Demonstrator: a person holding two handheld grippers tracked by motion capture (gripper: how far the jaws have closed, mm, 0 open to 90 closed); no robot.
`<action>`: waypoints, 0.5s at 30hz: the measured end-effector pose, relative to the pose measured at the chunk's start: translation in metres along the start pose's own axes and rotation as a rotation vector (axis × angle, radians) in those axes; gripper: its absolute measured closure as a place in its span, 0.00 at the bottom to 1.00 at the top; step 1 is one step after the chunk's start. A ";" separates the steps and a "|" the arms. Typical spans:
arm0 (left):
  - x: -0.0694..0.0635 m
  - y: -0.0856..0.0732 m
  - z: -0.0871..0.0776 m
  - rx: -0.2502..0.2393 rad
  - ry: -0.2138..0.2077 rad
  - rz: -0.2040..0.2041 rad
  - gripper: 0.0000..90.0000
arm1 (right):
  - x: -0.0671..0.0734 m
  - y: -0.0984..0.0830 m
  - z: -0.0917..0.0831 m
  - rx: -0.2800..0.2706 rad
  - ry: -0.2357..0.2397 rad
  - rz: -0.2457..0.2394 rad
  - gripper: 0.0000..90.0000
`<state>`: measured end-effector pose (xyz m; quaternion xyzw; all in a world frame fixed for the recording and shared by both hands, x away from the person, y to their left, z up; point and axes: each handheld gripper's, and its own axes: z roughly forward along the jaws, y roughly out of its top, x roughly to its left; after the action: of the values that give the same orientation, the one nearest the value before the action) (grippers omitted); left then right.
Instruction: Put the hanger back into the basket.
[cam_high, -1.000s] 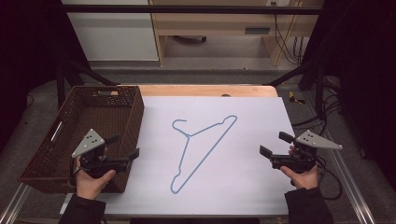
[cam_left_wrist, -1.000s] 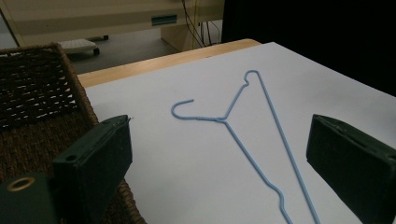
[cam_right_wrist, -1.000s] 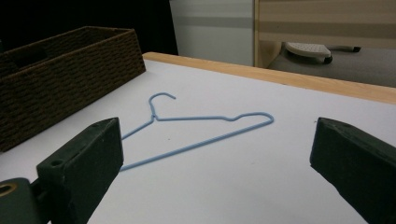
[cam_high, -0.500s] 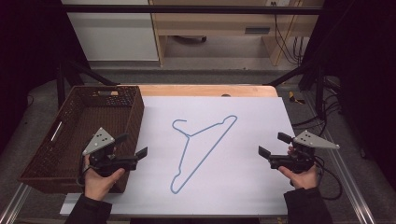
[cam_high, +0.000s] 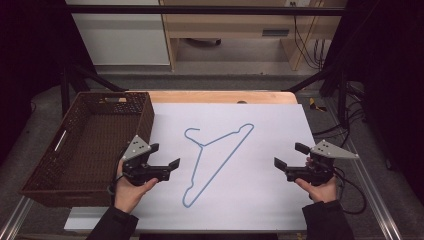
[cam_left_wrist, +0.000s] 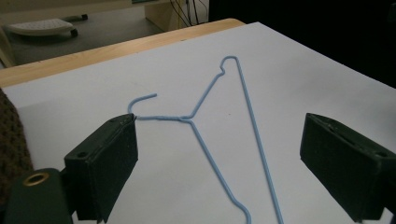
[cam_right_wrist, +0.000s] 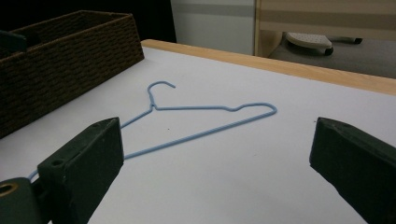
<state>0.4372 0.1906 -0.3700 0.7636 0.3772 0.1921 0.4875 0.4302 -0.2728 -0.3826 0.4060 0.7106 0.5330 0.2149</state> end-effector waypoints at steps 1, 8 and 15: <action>-0.001 0.001 0.004 0.008 -0.003 0.003 0.12 | 0.000 0.000 0.000 0.002 0.001 0.002 0.04; -0.009 0.003 0.033 0.055 -0.019 -0.004 0.13 | 0.002 -0.001 0.003 0.013 0.000 0.000 0.04; -0.012 0.003 0.057 0.106 -0.006 -0.008 0.16 | 0.003 -0.001 0.005 0.021 0.004 -0.001 0.04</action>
<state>0.4686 0.1467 -0.3919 0.7875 0.3883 0.1678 0.4483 0.4314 -0.2673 -0.3849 0.4067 0.7168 0.5262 0.2095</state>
